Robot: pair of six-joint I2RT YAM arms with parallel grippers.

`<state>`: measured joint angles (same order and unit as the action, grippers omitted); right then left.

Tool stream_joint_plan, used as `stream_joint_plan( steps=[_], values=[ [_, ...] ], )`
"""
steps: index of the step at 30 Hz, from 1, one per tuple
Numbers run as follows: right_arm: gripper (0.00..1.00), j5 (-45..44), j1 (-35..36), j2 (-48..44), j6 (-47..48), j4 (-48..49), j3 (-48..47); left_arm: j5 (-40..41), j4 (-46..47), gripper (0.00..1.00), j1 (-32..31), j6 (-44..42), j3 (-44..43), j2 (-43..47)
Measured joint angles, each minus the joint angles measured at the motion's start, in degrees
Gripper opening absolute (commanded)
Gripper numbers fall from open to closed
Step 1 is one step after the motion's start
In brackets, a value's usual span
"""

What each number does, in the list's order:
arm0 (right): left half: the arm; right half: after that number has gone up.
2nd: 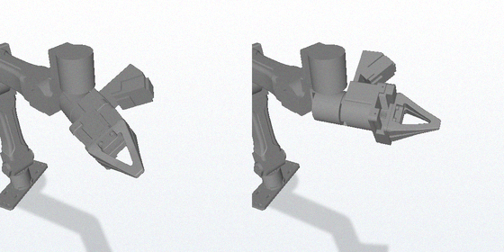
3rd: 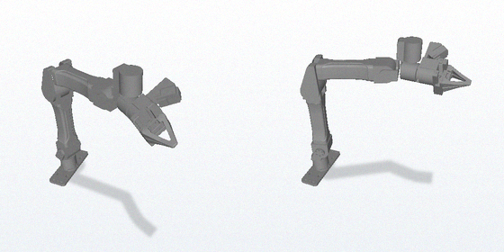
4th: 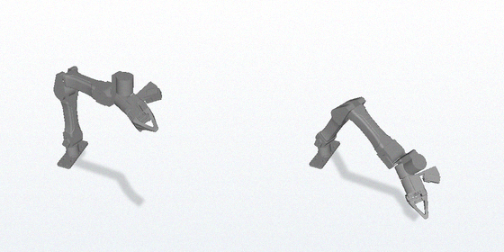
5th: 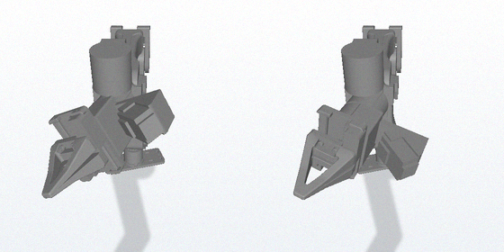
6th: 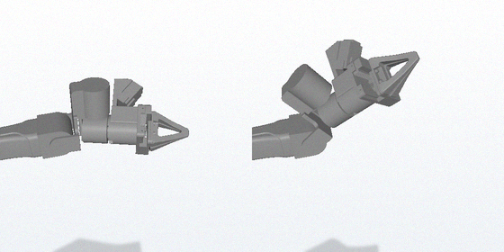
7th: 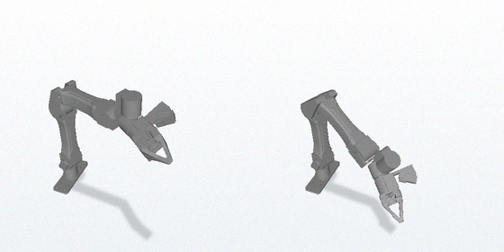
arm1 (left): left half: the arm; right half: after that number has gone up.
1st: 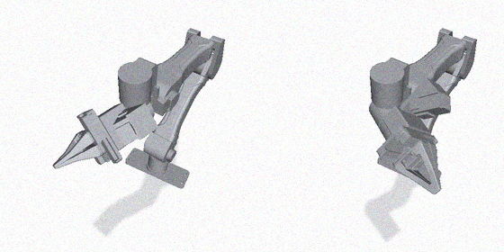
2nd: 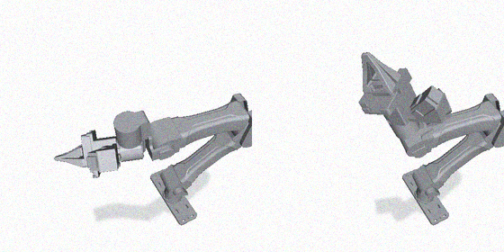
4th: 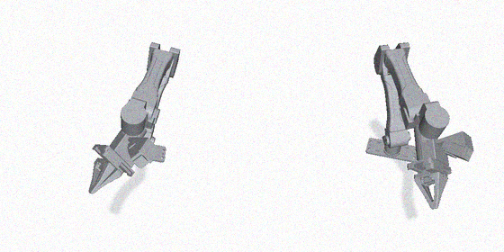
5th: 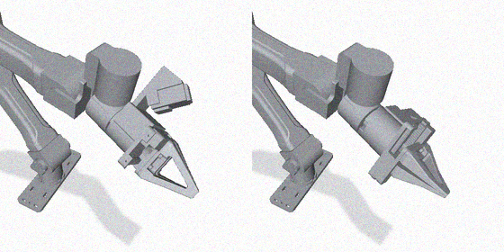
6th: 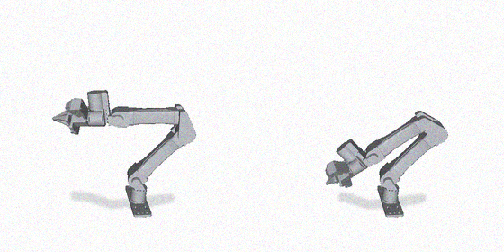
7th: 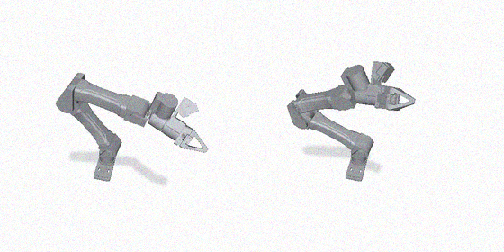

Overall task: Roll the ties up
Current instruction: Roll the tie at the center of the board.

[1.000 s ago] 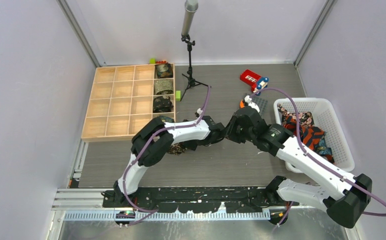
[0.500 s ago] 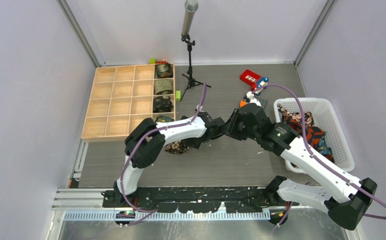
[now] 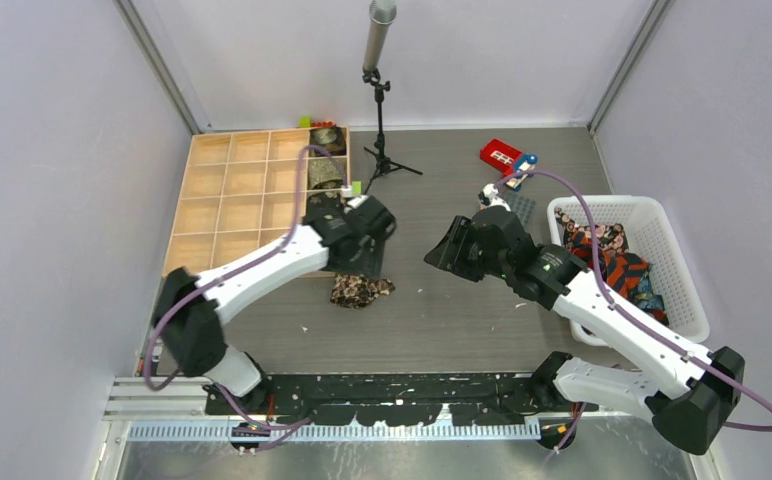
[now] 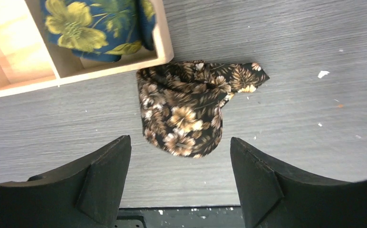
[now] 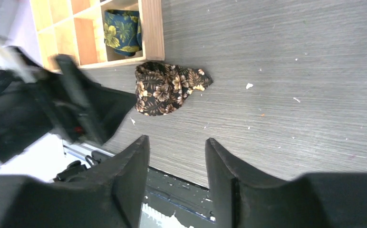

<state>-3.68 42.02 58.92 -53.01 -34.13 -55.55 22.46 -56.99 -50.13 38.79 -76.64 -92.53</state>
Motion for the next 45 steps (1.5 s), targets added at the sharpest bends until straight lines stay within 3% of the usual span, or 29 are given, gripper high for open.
stream_joint_plan(
  steps=[2,3,14,30,45],
  values=[
    [0.75,1.0,0.0,0.9,-0.3,1.1,1.2,-3.6,1.8,0.74,3.4,-1.2,3.4,6.0],
    [0.77,2.1,0.0,1.6,-0.4,2.2,1.9,-5.1,2.3,0.73,5.0,-1.9,4.9,8.7],
    [0.82,14.6,0.0,19.5,-0.2,20.3,6.2,-22.5,10.4,0.48,19.2,-8.0,23.5,23.9],
    [0.83,24.9,0.0,36.1,5.2,38.5,6.4,-34.0,24.1,0.37,19.5,-9.4,25.9,17.2],
    [0.84,28.6,0.0,40.8,6.0,45.0,6.3,-37.6,29.6,0.23,19.5,-8.7,26.7,12.3]
  ],
)
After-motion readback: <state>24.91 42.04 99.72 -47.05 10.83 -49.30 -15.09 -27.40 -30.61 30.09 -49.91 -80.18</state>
